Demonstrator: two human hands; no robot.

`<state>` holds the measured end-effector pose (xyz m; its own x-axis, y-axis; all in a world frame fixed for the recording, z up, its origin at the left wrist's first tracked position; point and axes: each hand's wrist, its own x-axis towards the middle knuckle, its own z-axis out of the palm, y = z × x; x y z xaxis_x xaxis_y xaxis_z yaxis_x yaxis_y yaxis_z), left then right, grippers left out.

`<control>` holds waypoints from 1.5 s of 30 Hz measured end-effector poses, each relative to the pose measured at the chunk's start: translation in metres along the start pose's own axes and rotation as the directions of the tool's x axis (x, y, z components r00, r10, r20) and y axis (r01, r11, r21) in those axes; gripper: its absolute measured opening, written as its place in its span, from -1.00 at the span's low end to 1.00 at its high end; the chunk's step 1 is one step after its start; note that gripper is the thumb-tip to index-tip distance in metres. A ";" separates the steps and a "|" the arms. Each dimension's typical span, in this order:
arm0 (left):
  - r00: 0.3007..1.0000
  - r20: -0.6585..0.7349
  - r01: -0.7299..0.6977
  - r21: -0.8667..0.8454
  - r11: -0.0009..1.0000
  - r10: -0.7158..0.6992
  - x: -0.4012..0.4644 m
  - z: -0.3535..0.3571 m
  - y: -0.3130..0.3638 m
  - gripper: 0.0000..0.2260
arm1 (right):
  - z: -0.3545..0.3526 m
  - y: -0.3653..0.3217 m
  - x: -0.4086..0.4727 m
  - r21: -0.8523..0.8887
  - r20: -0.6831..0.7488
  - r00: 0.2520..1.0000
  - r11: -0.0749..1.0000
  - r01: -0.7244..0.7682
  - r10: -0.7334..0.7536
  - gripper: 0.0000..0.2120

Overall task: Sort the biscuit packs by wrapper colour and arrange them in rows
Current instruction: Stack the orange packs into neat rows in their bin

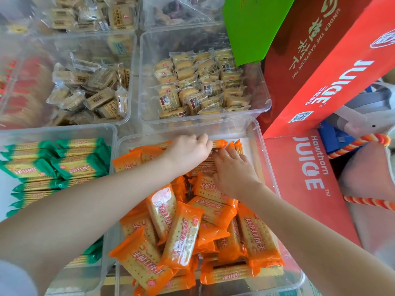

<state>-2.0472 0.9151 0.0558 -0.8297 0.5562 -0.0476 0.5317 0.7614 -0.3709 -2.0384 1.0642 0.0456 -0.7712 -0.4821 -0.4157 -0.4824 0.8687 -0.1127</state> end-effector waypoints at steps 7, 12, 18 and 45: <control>0.989 -0.011 -0.146 0.022 0.989 0.146 0.006 0.011 -0.003 -0.86 | -0.004 0.008 -0.004 0.141 0.105 0.993 0.990 0.030 -0.046 -0.45; 0.992 0.101 -0.075 -0.047 0.996 0.079 -0.002 0.009 -0.010 -0.71 | -0.013 0.014 -0.011 0.110 0.152 0.984 0.991 0.075 -0.092 -0.51; 0.965 0.255 -0.019 -0.181 0.983 0.066 0.000 0.004 -0.016 -0.67 | -0.013 0.012 -0.014 0.098 0.191 0.977 0.992 0.078 -0.096 -0.46; 0.906 0.337 -0.019 -0.570 0.821 0.255 -0.025 -0.035 0.003 -0.72 | -0.012 0.016 -0.039 0.064 0.068 0.991 0.992 0.111 -0.116 -0.49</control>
<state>-2.0193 0.9152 0.0885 -0.6734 0.5863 -0.4503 0.5496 0.8044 0.2254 -2.0212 1.0955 0.0710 -0.6805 -0.5705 -0.4599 -0.5377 0.8151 -0.2156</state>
